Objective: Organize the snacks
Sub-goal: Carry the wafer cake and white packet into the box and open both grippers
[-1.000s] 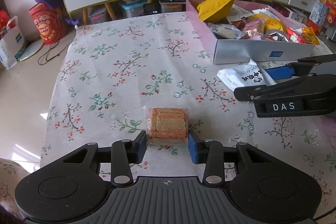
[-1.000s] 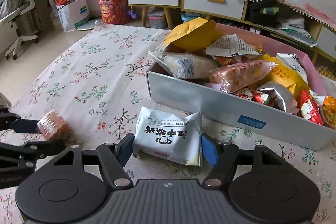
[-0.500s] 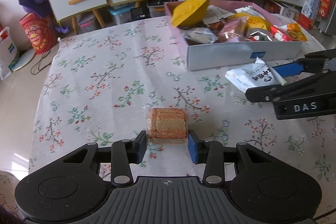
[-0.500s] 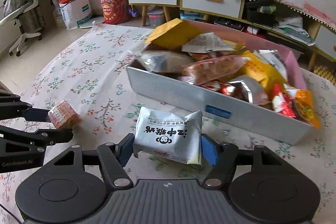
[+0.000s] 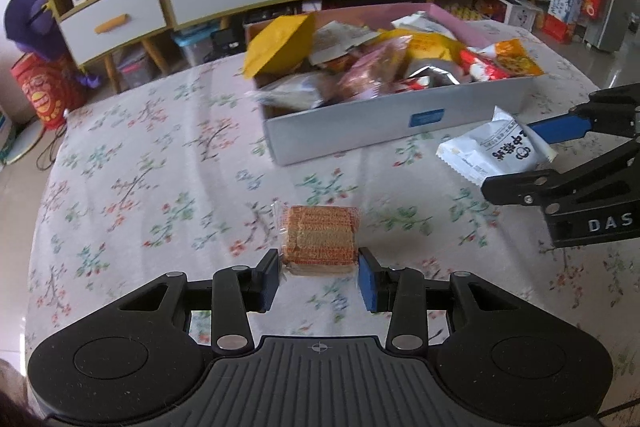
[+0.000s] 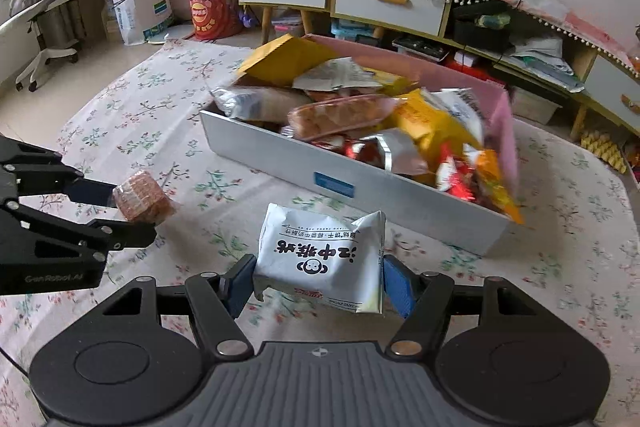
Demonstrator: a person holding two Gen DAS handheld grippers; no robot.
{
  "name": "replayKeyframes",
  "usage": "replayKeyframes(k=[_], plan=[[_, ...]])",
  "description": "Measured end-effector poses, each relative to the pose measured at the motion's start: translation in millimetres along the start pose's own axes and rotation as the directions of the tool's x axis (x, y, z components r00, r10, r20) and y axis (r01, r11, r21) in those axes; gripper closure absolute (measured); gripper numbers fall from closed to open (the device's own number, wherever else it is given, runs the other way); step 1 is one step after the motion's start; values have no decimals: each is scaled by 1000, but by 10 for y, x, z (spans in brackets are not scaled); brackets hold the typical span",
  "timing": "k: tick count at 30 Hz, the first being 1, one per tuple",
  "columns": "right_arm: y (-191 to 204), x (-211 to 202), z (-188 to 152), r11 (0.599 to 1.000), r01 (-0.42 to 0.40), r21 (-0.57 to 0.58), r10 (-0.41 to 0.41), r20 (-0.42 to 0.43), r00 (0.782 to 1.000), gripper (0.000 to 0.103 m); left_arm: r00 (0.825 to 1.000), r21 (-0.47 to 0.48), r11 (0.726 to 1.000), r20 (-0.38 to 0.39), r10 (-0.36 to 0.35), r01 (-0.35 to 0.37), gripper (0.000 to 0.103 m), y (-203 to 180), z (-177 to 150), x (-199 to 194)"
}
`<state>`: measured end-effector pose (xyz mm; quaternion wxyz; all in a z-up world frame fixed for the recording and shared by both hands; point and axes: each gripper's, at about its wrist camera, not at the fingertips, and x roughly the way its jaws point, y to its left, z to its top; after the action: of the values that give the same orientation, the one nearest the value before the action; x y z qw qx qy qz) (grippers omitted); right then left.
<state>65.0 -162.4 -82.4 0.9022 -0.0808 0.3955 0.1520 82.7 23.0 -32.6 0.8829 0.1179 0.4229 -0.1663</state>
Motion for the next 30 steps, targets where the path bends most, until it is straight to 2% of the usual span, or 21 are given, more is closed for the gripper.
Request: replayKeyframes(k=[11, 18, 25, 30], plan=[[-479, -268, -114, 998, 35, 49, -38, 53, 998, 59, 998, 20, 1000, 65, -15, 14, 66, -266, 187, -85], [-726, -398, -49, 996, 41, 84, -52, 135, 989, 59, 991, 34, 999, 130, 8, -13, 66, -463, 409, -151], [-887, -323, 113, 987, 0, 163, -30, 179, 983, 59, 984, 104, 993, 172, 36, -54, 66, -620, 756, -92], [-982, -208, 236, 974, -29, 223, -15, 192, 981, 59, 983, 81, 995, 175, 47, -62, 65, -600, 993, 40]])
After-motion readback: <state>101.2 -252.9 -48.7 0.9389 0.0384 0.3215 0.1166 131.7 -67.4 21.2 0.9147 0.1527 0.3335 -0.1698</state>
